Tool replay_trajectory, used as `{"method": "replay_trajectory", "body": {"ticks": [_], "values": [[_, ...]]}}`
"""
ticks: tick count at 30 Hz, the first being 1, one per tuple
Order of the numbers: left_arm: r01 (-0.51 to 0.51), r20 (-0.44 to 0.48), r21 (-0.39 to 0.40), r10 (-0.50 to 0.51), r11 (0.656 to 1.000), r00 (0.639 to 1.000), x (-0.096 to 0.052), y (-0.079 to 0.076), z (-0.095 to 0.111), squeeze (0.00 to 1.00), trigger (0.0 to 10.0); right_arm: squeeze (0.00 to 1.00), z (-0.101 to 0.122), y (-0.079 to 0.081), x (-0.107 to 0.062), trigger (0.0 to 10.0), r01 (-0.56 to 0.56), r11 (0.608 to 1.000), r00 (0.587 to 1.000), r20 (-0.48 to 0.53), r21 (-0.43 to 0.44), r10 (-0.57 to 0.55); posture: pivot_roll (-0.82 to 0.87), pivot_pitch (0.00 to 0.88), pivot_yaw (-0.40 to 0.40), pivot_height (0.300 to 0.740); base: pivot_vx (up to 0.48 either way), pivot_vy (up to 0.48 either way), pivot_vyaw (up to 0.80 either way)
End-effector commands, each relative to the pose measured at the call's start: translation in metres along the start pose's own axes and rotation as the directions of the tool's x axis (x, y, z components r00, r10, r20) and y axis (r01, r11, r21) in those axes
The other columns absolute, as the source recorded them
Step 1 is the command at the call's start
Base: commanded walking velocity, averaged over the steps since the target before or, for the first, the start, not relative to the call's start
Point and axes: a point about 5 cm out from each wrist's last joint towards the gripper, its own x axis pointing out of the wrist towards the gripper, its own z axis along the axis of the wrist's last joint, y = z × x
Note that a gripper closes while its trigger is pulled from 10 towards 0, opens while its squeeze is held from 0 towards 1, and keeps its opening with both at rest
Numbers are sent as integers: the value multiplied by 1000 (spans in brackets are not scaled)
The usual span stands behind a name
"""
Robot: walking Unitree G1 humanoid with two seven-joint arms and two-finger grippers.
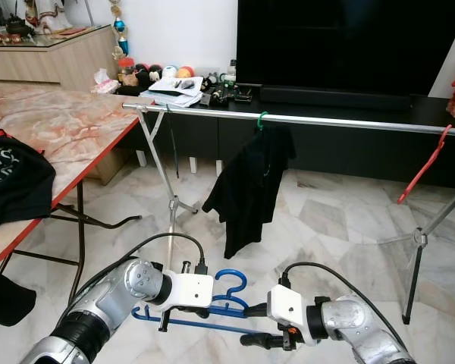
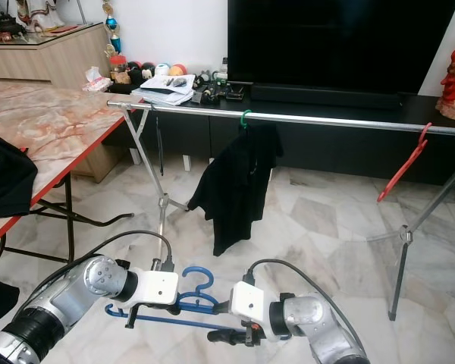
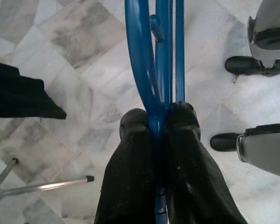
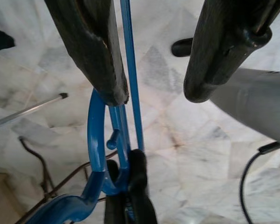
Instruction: Hang hanger
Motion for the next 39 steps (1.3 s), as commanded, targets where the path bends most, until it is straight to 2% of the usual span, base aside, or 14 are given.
{"method": "replay_trajectory", "body": {"ticks": [1,7,11,18,27,39], "values": [[40,5,50,-41,998,999,2,-4,6,0,10000,0,7,-11,-3,10000,66,998,998,14,-19,-65,113,10,56,740,0,0,0],[48,-15,43,-48,998,999,3,-8,3,0,10000,0,11,-16,-11,10000,68,997,996,56,-22,-67,109,13,54,740,0,0,0],[48,-24,36,-47,998,999,4,-8,2,0,10000,0,13,-12,-17,10000,28,1000,995,99,6,-29,109,13,54,740,0,0,0],[52,-41,33,-50,998,998,4,-10,-2,0,10000,0,12,-5,-20,10000,-35,999,993,115,30,32,103,14,55,740,0,0,0],[52,-40,40,-50,998,998,4,-9,0,0,10000,0,9,-5,-21,10000,-30,999,995,94,43,26,103,16,55,740,0,0,0],[41,-12,92,-40,995,999,4,-7,12,0,10000,0,-5,0,-8,10000,-51,996,999,9,70,51,118,6,53,740,0,0,0]]}}
